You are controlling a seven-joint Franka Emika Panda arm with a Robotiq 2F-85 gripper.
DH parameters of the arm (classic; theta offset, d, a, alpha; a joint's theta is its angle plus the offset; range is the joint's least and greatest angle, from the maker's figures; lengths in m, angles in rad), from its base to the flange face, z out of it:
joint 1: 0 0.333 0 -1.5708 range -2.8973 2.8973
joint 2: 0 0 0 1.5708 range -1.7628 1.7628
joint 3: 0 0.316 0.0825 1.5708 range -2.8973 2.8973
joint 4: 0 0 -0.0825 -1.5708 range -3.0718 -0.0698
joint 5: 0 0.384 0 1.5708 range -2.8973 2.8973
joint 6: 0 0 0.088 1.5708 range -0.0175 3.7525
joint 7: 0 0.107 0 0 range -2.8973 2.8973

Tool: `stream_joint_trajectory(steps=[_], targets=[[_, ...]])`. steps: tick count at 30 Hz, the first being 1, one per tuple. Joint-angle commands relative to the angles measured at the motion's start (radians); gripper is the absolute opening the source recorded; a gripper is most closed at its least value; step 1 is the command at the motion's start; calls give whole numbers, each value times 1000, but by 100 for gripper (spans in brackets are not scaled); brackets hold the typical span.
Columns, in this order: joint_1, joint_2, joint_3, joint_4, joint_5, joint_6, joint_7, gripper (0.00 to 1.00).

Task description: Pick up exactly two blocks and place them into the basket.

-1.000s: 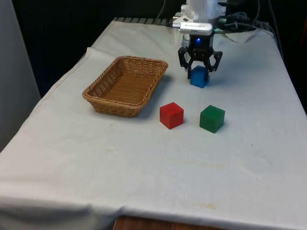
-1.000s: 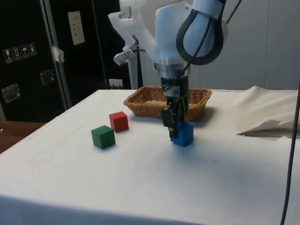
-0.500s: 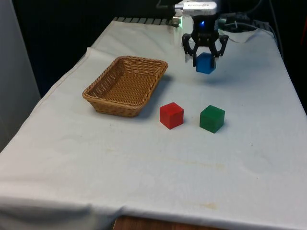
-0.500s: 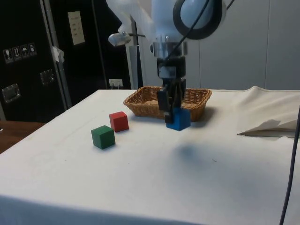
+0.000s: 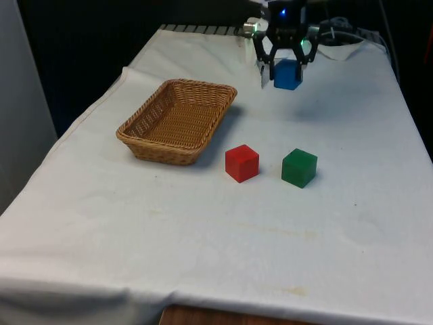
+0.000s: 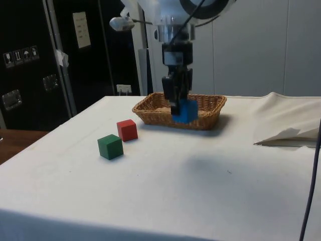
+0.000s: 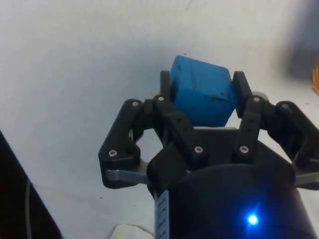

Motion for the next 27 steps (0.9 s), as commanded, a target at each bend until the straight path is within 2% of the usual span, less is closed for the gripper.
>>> stream_joint_trajectory(steps=[1,6,7,9,15,16,17,23,25,27], targets=[[-4,-8,-3,8,-13,-20,-4,13],[-5,-27,-21,34,-13,-62,-47,12],[-1,-24,-23,34,0,-54,-53,12],[-6,-36,-29,41,-14,-75,-62,12],[-9,-65,-60,57,-18,-116,-115,12],[-2,-58,-57,55,-2,-103,-113,12],[-9,-69,-65,59,-18,-121,-123,12],[-10,-71,-112,59,-14,-116,-191,12],[-6,-69,-124,60,-10,-118,-204,12],[-9,-61,-140,57,-11,-99,-231,12]])
